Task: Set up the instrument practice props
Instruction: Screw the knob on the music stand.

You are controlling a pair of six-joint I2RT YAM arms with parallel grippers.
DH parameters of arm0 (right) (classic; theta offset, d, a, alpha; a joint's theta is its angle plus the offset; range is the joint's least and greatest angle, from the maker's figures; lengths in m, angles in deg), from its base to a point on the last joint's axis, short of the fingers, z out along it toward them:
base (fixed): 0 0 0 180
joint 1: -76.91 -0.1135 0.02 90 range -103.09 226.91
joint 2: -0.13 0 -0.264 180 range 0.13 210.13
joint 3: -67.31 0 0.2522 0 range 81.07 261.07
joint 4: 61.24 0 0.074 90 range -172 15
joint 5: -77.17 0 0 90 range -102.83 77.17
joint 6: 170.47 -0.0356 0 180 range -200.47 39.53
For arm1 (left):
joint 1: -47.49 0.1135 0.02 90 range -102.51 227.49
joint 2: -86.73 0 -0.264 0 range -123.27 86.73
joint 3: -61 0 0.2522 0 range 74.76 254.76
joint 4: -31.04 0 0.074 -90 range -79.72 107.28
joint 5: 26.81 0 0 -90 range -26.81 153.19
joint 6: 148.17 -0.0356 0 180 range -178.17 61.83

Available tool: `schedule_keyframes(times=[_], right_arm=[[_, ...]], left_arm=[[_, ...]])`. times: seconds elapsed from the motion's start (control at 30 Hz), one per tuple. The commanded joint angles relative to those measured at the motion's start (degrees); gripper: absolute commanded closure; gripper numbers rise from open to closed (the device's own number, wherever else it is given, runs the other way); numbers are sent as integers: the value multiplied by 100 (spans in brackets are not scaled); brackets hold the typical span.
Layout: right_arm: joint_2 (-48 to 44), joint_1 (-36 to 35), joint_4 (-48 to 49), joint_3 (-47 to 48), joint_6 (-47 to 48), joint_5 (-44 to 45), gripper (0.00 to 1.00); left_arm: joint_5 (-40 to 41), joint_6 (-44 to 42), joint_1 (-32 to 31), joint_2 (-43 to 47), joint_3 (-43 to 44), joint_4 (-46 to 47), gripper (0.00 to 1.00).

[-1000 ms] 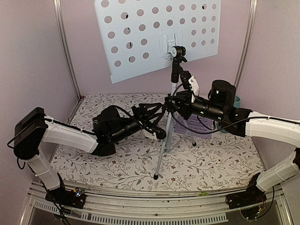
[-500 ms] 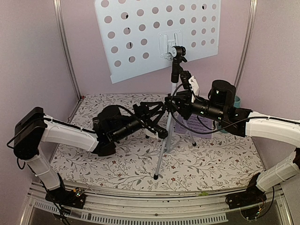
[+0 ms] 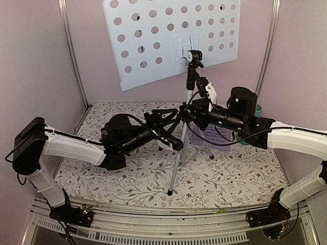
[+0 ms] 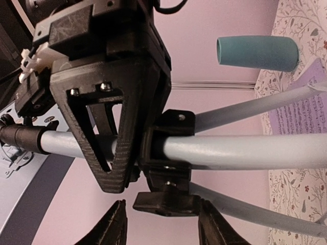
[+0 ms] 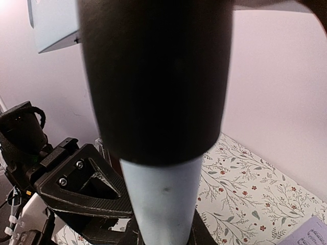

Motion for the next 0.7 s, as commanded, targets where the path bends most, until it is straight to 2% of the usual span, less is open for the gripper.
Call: schedule_keyframes(times=[0.0,0.37,0.67], right_arm=[[158,-93,-425,-3,-443,-597,100],[229,-93,-374,-23,-557,-686,100],[245,-97,-372,18,-548,-700,100]], left_arm=[[-28,-99,-118,155,60,44,51],[1,-165,-123,252,-26,64,46],[-21,-365,-122,221,-118,-13,50]])
